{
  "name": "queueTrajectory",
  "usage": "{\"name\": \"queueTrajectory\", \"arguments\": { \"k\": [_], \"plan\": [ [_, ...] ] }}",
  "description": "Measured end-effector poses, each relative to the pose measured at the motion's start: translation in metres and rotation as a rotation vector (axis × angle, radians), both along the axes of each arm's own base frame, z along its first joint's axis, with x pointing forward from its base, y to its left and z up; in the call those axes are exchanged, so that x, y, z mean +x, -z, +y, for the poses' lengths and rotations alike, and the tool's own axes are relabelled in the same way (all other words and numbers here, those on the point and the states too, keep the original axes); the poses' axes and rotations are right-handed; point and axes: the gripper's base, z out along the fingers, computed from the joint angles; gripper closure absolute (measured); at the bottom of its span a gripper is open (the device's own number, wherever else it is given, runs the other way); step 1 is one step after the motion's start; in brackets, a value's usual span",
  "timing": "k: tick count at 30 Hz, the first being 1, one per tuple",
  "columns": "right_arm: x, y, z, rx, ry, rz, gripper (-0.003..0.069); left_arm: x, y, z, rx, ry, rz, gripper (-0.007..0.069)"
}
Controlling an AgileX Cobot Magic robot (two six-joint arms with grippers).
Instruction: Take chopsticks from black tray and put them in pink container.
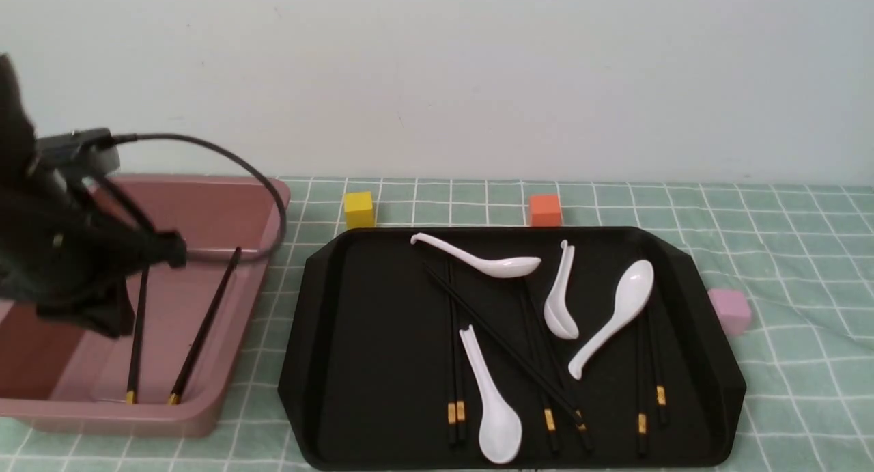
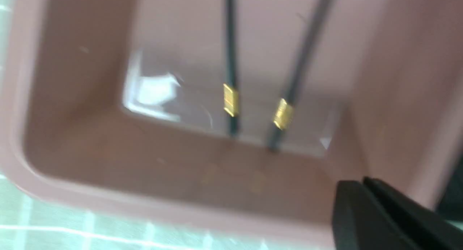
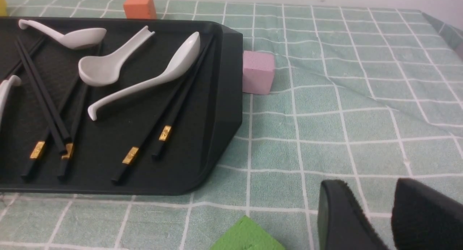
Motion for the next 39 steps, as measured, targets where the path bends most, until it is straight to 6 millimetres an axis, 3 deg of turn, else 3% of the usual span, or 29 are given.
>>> {"name": "queueTrajectory", "arguments": {
  "k": [6, 7, 14, 19, 26, 39],
  "plan": [
    [0.0, 0.0, 0.0, 0.0, 0.0, 0.0, 0.0419, -0.086, 0.0, -0.013, -0.161, 0.043, -0.321, 0.0637],
    [0.0, 0.0, 0.0, 0.0, 0.0, 0.0, 0.0419, -0.09, 0.003, -0.013, -0.165, 0.043, -0.324, 0.0637],
    [0.0, 0.0, 0.0, 0.0, 0.0, 0.0, 0.0419, -0.17, 0.009, 0.004, -0.284, -0.049, -0.914, 0.0637],
    [0.0, 0.0, 0.0, 0.0, 0.0, 0.0, 0.0419, -0.213, 0.009, 0.012, -0.325, -0.044, -1.173, 0.0637],
    [0.0, 0.0, 0.0, 0.0, 0.0, 0.0, 0.0419, -0.236, 0.011, 0.016, -0.272, 0.007, -1.347, 0.0637],
    [0.0, 0.0, 0.0, 0.0, 0.0, 0.0, 0.0419, -0.231, 0.062, 0.012, -0.153, 0.104, -1.05, 0.0637]
  ]
}}
